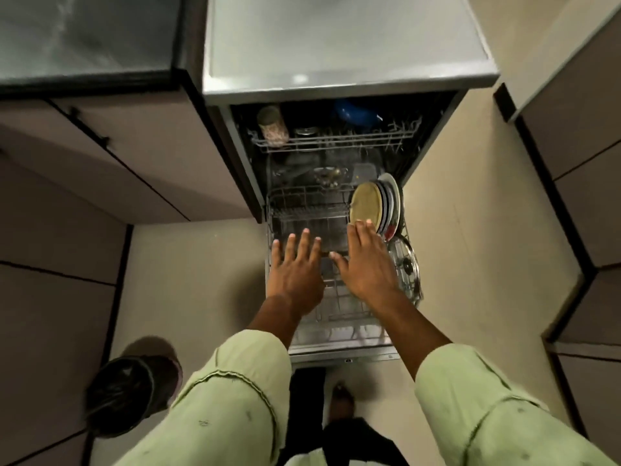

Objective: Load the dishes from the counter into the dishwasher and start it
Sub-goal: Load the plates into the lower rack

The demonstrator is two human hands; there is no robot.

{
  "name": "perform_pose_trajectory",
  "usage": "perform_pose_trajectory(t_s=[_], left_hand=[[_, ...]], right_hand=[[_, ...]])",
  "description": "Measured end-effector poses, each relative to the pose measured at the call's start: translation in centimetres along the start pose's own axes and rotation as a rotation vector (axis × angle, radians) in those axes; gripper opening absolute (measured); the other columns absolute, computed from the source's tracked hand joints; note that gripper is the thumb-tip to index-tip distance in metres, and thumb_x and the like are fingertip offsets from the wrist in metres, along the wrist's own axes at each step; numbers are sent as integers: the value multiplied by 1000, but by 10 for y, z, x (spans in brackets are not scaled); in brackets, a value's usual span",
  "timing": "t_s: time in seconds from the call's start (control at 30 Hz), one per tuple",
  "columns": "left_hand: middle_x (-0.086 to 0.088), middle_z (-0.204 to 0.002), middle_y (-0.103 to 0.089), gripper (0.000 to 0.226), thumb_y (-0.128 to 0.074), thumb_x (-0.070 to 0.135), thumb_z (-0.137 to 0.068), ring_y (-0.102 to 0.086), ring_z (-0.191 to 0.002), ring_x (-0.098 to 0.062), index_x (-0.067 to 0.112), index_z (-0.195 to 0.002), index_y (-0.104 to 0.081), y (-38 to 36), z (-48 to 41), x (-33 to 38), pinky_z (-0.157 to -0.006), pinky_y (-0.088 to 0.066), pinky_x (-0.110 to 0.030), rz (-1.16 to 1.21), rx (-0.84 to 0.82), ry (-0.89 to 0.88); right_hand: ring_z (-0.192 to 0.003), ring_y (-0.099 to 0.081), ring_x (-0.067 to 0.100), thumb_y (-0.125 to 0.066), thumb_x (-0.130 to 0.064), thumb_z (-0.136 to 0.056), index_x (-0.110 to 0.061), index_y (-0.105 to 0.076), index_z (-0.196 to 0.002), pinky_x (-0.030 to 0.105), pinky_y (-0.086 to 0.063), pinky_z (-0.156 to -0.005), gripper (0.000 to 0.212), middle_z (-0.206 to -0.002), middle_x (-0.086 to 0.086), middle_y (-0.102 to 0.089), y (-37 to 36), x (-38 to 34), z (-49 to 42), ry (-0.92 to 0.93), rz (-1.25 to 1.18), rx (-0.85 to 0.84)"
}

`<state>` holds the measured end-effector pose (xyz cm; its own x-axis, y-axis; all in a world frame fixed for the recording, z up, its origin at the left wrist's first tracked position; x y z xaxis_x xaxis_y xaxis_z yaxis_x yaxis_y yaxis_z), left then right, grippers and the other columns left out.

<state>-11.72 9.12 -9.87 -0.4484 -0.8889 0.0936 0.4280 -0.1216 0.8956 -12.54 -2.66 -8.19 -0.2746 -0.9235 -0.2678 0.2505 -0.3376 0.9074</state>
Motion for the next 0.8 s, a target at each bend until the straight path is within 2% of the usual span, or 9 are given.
perform_pose_trajectory(t_s=[0.33,0.5,0.8], left_hand=[[-9,-166,3,71,-29,53,-103,3,-153,-30,18,-159,-4,96,150,-29,-121,2,-54,16,327,171],[-8,-166,6,70,-23,55,-103,7,-153,-29,19,-159,-3,109,197,-56,-122,4,-53,3,385,255],[-8,-167,1,72,-22,59,-102,2,-153,-30,19,-159,-7,141,249,-124,-121,4,-53,18,510,399]], right_hand=[[-151,-4,28,-31,-59,-98,-11,-20,-154,44,-9,-122,75,-162,14,-16,74,-79,109,278,25,231],[-151,5,24,-27,-59,-99,-14,-12,-157,44,-4,-123,74,-164,9,-6,82,-132,134,399,49,227],[-151,6,23,-25,-60,-100,-14,-12,-156,41,0,-122,74,-164,10,-6,105,-210,149,535,111,271]])
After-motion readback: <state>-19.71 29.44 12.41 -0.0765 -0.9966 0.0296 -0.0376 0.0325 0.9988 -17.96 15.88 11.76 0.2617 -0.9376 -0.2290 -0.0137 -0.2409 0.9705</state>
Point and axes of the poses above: each hand's wrist, its own z-axis away from the middle knuckle, its own y-axis out of the back of the hand, x = y × z, the point moved 10 cm from there along -z, towards the middle knuckle
